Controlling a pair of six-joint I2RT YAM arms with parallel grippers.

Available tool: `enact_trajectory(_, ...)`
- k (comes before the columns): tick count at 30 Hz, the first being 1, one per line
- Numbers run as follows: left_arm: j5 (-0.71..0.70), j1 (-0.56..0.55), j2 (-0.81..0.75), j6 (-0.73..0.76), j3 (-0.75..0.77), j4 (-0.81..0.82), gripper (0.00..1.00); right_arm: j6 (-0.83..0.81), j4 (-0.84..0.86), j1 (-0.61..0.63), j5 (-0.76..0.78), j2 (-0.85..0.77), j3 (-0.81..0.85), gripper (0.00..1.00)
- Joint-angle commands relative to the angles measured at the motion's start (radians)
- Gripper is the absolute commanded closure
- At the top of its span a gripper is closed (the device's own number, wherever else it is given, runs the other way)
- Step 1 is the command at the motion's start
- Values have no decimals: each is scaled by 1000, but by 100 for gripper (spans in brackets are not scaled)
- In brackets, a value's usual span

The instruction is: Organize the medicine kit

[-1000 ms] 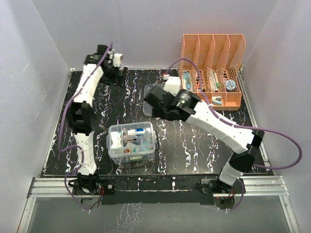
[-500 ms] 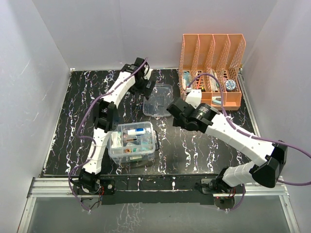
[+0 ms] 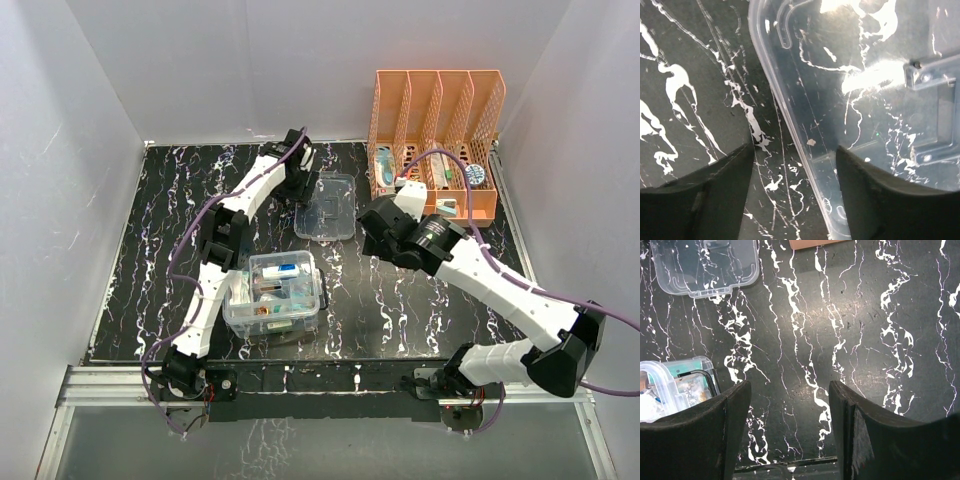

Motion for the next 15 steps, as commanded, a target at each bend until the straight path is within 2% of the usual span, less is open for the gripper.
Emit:
enact_trajectory(1, -15, -1, 6, -34, 6, 3, 49, -10, 45, -11, 6, -58, -31, 38)
enact_trajectory(4, 8, -2, 14, -31, -9, 4, 95, -7, 51, -12, 4, -79, -51, 38)
enact_trajectory(5, 18, -2, 15, -32, -13, 2, 100, -7, 55, -14, 4, -85, -60, 38)
enact_trajectory(9, 92, 1, -12, -16, -31, -14, 100, 1, 68, -15, -12, -102, -93, 38)
enact_trajectory(15, 146, 7, -140, 34, -68, -3, 100, 13, 91, -15, -35, -125, -129, 38)
